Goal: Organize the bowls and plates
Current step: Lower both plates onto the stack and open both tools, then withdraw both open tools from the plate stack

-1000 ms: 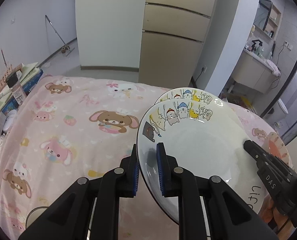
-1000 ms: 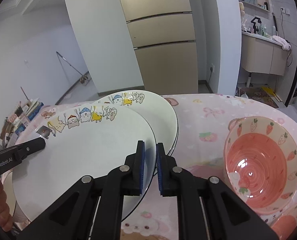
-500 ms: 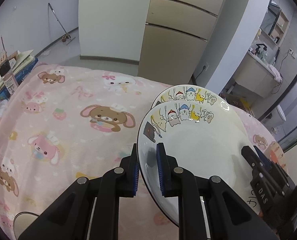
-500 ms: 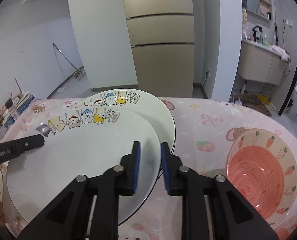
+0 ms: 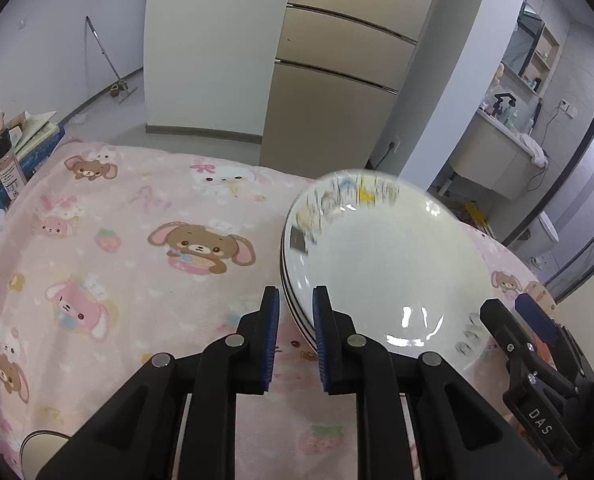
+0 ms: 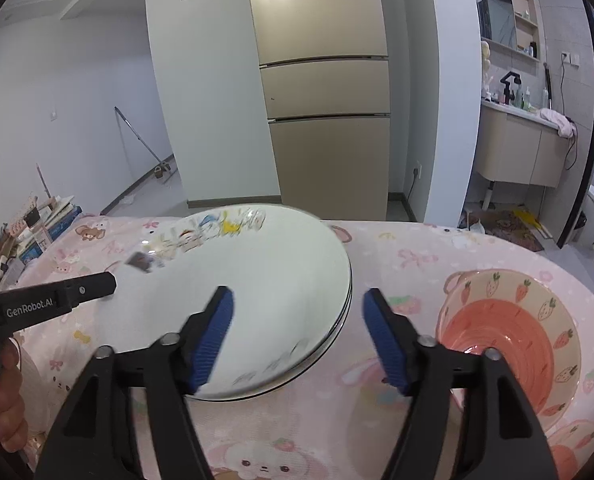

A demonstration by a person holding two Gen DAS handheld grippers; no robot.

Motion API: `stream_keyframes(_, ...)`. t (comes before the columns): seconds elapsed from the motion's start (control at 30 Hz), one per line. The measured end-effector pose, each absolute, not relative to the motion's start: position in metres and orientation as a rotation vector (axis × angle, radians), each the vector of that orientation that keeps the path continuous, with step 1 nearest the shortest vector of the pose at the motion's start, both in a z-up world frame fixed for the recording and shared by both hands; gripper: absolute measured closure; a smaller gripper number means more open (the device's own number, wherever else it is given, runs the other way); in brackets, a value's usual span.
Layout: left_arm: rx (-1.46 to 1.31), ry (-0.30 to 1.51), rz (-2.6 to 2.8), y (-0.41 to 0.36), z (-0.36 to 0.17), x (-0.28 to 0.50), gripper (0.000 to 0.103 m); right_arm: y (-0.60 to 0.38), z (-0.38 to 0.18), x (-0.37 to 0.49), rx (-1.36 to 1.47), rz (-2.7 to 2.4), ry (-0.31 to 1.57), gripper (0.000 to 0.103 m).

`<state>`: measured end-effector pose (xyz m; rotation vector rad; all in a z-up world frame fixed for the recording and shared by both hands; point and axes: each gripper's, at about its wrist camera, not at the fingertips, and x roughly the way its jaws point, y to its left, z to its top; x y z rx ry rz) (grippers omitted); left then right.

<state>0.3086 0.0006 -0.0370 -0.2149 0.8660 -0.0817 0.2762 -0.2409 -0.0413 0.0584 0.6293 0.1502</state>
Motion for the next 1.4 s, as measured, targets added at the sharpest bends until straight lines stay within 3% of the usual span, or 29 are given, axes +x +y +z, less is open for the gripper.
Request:
stream_keyframes(0.13,-0.187,0.830,-0.087,-0.003,-0.030,0.302,0.086,-0.244,-0.037,0.270,0.093,0.156,0.588,0.002)
stream_keyframes(0.27,-0.179,0.789,-0.119,-0.007,-0.019,0.295,0.083,-0.244,-0.034,0.268,0.101,0.161,0.570,0.000)
stream_keyframes(0.33,-0.158,0.756,-0.118,-0.010,-0.012,0.289,0.049,-0.244,-0.032,0.268,0.094,0.161,0.568,0.000)
stream_keyframes(0.37,-0.145,0.741,-0.115,-0.011,-0.008,0.287,0.002,-0.244,-0.032,0.267,0.092,0.164,0.565,0.000)
stream_keyframes(0.4,-0.134,0.703,-0.108,-0.012,-0.004,0.282,0.000,-0.243,-0.030,0.267,0.090,0.165,0.558,0.000)
stream_keyframes(1.4,-0.089,0.529,-0.130,-0.009,0.043,0.247,0.000,-0.255,0.040,0.224,0.019,0.153,0.401,0.000)
